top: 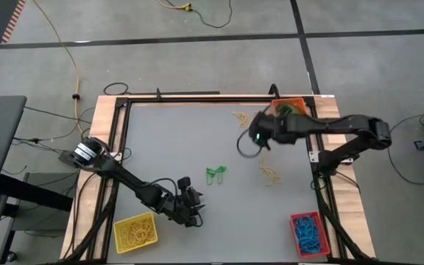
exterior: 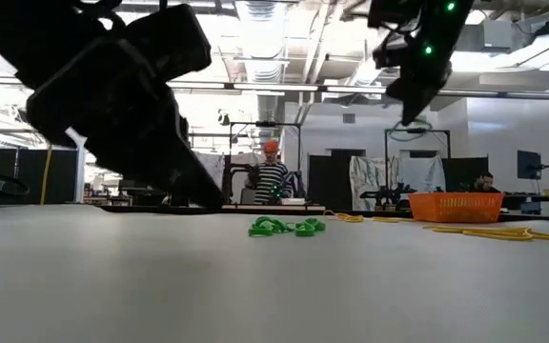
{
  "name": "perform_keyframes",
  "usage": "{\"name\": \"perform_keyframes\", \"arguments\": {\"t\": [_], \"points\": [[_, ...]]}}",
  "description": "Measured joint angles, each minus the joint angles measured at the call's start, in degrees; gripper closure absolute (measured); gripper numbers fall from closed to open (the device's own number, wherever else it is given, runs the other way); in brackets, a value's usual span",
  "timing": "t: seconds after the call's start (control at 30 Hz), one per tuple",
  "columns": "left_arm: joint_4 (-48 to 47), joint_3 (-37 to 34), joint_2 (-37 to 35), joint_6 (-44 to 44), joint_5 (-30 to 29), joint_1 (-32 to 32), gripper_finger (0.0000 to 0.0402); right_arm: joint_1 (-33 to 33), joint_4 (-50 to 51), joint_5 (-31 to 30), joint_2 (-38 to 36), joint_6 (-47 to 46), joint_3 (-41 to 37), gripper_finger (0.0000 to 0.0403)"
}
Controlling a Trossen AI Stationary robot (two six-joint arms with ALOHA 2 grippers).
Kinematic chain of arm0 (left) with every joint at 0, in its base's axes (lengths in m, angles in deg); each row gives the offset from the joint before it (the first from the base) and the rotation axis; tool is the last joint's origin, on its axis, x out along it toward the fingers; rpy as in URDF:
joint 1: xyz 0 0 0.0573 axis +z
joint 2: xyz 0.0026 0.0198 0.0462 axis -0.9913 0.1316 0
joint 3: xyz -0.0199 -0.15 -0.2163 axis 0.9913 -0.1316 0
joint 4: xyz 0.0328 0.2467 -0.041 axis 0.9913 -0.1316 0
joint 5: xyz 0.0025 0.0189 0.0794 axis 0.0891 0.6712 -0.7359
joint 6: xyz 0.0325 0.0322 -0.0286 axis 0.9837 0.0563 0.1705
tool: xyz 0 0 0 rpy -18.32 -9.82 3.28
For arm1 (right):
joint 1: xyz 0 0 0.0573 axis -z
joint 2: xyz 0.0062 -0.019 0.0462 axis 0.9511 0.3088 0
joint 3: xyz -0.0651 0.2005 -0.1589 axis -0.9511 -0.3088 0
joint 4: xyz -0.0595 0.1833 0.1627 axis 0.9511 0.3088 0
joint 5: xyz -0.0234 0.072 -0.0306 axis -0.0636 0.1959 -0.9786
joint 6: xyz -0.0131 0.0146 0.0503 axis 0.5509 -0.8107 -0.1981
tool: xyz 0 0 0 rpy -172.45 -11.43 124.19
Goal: Sort rubber bands into baskets
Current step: Put the green rubber band into the orange bin
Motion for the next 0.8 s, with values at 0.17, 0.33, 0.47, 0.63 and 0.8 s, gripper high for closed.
{"name": "perform_keyframes", "arguments": {"t": [0.17,0.33,0.47,0.63,0.8], "points": [[0.49,-0.04,-0.02,0.30,-0.07,0.07,0.0221,10.55,0.41,0.24,-0.32,2.75,0.00,0.0382],[1.46,-0.04,-0.02,0.52,-0.07,0.07,0.0221,20.80,0.29,0.77,1.52,5.20,0.00,0.0381],[1.48,-0.04,-0.02,0.11,-0.06,0.07,0.0221,28.27,0.15,3.91,3.73,6.03,0.00,0.0378],[1.42,-0.04,-0.04,-1.12,-0.05,0.07,0.0221,35.39,0.02,5.91,8.26,6.04,0.00,0.0377],[1.34,-0.04,-0.04,-2.26,-0.04,0.07,0.0221,39.23,-0.03,6.60,13.51,6.79,0.00,0.0376]]}}
